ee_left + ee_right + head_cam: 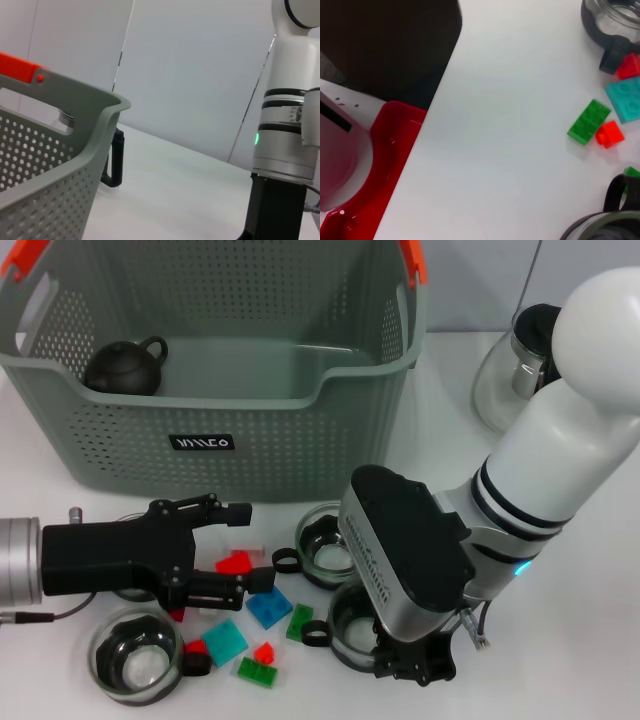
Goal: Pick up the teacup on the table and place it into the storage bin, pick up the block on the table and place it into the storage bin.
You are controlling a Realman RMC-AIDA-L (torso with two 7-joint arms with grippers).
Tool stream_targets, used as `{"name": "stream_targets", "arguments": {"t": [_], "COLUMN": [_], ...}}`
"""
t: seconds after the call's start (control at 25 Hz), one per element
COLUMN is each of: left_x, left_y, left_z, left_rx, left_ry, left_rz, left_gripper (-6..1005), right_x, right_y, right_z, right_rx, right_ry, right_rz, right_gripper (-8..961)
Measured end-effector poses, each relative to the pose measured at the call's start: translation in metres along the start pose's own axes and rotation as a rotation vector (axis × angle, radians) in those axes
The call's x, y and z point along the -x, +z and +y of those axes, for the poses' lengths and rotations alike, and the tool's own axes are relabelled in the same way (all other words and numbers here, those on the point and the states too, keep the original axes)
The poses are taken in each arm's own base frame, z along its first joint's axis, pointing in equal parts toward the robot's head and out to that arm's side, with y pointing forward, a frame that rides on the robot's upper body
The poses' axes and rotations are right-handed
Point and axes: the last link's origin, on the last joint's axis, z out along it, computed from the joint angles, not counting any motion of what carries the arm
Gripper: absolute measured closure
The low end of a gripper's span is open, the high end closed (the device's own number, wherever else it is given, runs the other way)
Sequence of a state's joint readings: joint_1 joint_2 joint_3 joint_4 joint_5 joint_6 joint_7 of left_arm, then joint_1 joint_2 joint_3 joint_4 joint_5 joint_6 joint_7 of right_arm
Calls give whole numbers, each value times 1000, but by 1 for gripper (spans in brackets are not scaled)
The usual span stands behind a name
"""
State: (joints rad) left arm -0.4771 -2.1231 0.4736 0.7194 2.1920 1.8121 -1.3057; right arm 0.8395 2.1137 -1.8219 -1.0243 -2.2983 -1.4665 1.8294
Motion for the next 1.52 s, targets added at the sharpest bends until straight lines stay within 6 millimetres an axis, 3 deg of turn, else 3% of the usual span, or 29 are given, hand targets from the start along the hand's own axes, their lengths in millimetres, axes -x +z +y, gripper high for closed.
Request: {"name": "stream_targets", "arguments": {"t": [0.24, 0.52, 0.76, 1.04, 1.32, 1.52], "left_x": [1, 2, 0, -2, -2, -1], "left_y": [-1, -2, -2, 0, 1, 3], "left_z": [2, 5, 6, 6, 7, 9], "left_rx": [8, 20, 33, 45, 55, 60], "left_ry": [-4, -13, -8, -4, -1, -2], "left_rz": [2, 6, 8, 7, 8, 9], "left_gripper": [67, 67, 67, 66, 66, 66], "right_x": [-3, -16, -30, -30, -4, 19], "right_y": [-3, -25, -65, -134, -172, -184], "right_z": [2, 10, 22, 32, 13, -25], "right_rx": [10, 5, -11, -52, -131, -240], "right_ry": [41, 162, 282, 329, 308, 361], "right_rz": [-16, -114, -226, -441, -528, -539], "right_gripper": [888, 881, 874, 866, 858, 852]}}
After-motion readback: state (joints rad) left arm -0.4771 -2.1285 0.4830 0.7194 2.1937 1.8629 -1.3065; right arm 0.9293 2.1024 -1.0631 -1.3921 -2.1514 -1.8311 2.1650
